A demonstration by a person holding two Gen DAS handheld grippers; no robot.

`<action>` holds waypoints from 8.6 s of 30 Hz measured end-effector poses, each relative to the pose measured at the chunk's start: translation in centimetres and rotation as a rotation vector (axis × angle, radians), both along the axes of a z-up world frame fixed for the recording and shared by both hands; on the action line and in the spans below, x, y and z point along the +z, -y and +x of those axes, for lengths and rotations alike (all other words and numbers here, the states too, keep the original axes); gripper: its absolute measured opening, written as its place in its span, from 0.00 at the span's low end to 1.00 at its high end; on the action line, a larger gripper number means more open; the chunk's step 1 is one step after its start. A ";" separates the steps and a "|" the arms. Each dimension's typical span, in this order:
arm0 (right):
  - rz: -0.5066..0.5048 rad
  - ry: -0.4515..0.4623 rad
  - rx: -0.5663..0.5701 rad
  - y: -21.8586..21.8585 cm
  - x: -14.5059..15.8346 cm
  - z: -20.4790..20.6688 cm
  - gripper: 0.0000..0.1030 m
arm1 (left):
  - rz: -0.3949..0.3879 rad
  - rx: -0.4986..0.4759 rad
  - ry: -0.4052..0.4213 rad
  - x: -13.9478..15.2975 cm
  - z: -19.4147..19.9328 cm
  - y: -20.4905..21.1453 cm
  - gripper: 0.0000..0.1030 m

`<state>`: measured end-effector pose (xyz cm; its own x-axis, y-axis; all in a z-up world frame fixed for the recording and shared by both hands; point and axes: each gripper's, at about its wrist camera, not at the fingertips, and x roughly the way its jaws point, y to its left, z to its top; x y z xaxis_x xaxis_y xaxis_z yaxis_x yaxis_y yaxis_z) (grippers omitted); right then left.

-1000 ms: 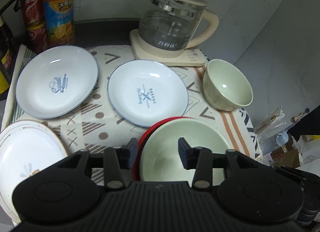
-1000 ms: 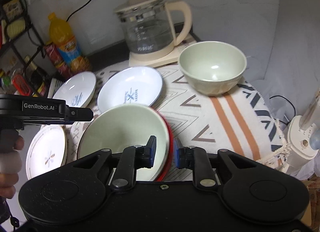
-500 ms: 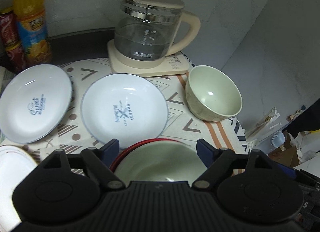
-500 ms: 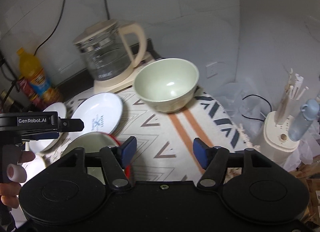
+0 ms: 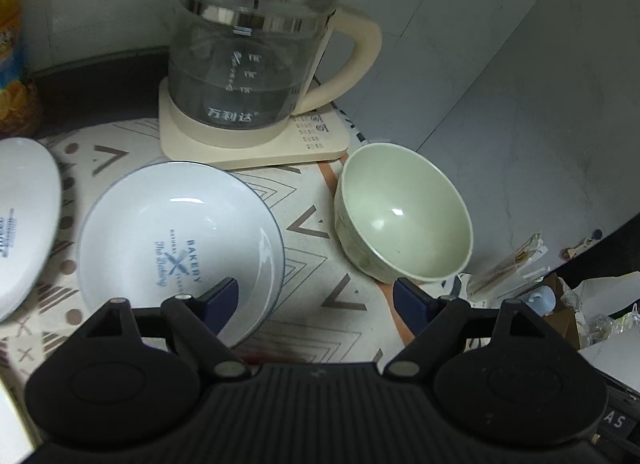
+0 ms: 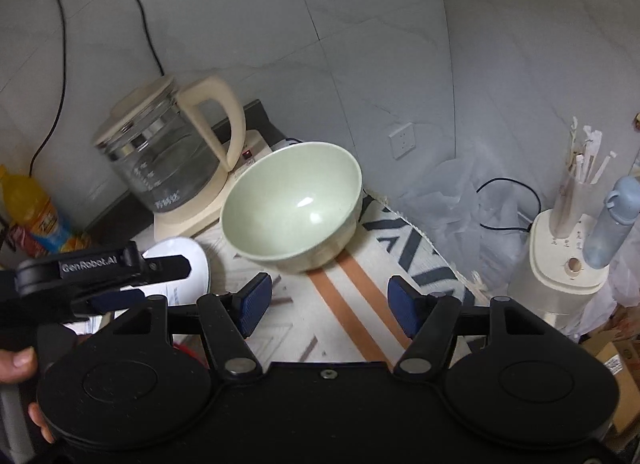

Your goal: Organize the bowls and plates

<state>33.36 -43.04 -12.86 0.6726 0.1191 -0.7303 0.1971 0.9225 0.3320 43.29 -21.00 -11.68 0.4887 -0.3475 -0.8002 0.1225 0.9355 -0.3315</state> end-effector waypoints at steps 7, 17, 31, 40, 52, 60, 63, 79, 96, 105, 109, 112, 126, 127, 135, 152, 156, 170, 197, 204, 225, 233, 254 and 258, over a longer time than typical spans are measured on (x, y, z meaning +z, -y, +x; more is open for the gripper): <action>0.038 -0.006 -0.034 0.8 -1.1 3.7 0.62 | -0.012 0.018 0.006 -0.7 2.9 1.0 0.80; 0.089 -0.084 -0.114 1.3 -3.9 7.3 0.61 | 0.016 0.045 -0.011 -1.4 6.2 3.7 0.77; 0.067 -0.143 -0.072 -0.2 -5.4 8.4 0.23 | 0.013 0.007 -0.155 -4.4 7.4 5.5 0.11; 0.064 -0.090 -0.071 -0.8 -2.7 7.0 0.23 | -0.014 0.013 -0.129 -2.5 6.2 4.8 0.11; 0.044 0.004 -0.027 -2.3 1.2 4.2 0.23 | -0.057 0.039 -0.058 1.4 3.0 2.6 0.11; 0.033 0.039 0.034 -3.8 3.1 2.0 0.23 | -0.056 0.074 -0.012 3.6 0.0 0.7 0.11; 0.027 0.058 0.059 -4.2 3.6 1.1 0.23 | -0.057 0.096 -0.006 4.1 -1.1 0.0 0.11; 0.046 0.080 0.191 -6.7 5.0 -4.7 0.23 | -0.028 0.208 0.012 6.3 -9.1 -3.5 0.11; 0.061 0.017 0.295 -9.3 3.3 -9.1 0.24 | 0.011 0.322 -0.047 5.1 -16.3 -6.3 0.11; 0.029 -0.021 0.331 -9.9 1.5 -8.8 0.24 | 0.034 0.336 -0.082 3.3 -17.5 -6.3 0.12; 0.009 -0.031 0.347 -10.2 0.9 -8.3 0.24 | 0.048 0.333 -0.097 2.4 -16.9 -6.4 0.12; 0.014 -0.043 0.352 -10.2 0.4 -8.0 0.24 | 0.057 0.332 -0.105 1.9 -16.5 -6.5 0.12; -0.014 -0.037 0.401 -10.0 -0.4 -8.0 0.30 | 0.043 0.360 -0.079 1.1 -16.4 -7.3 0.16; -0.015 -0.035 0.402 -9.9 -0.4 -8.0 0.30 | 0.047 0.370 -0.081 1.1 -16.4 -7.5 0.16; 0.038 0.007 0.375 -8.9 1.7 -8.3 0.39 | 0.034 0.417 -0.062 2.0 -17.2 -9.3 0.20; 0.039 0.055 0.550 -15.5 4.8 -9.8 0.80 | 0.069 0.525 -0.029 5.4 -21.0 -14.6 0.76; 0.039 0.076 0.585 -18.1 5.4 -9.8 0.86 | 0.075 0.545 -0.037 5.3 -21.7 -16.8 0.78; 0.028 0.079 0.578 -26.1 5.1 -7.8 0.87 | 0.093 0.548 -0.058 5.2 -20.6 -25.6 0.79; 0.035 -0.037 0.316 -34.2 -1.4 1.2 0.51 | -0.009 0.412 -0.056 -0.9 -8.0 -34.6 0.58; 0.029 -0.094 0.278 -35.1 -3.7 3.7 0.47 | -0.025 0.394 -0.087 -3.5 -5.1 -35.0 0.45; 0.052 -0.161 0.245 -36.4 -8.6 7.5 0.21 | -0.034 0.408 -0.118 -8.5 -1.2 -35.5 0.20; -0.007 -0.098 0.302 -36.0 -7.0 6.9 0.15 | -0.033 0.406 -0.077 -7.8 -1.5 -34.9 0.12; -0.058 0.008 0.346 -34.7 -2.2 0.5 0.15 | -0.040 0.432 -0.027 -3.0 -7.6 -33.1 0.12; -0.051 0.012 0.374 -34.6 -2.0 -1.0 0.15 | -0.030 0.457 -0.026 -2.5 -9.6 -32.6 0.13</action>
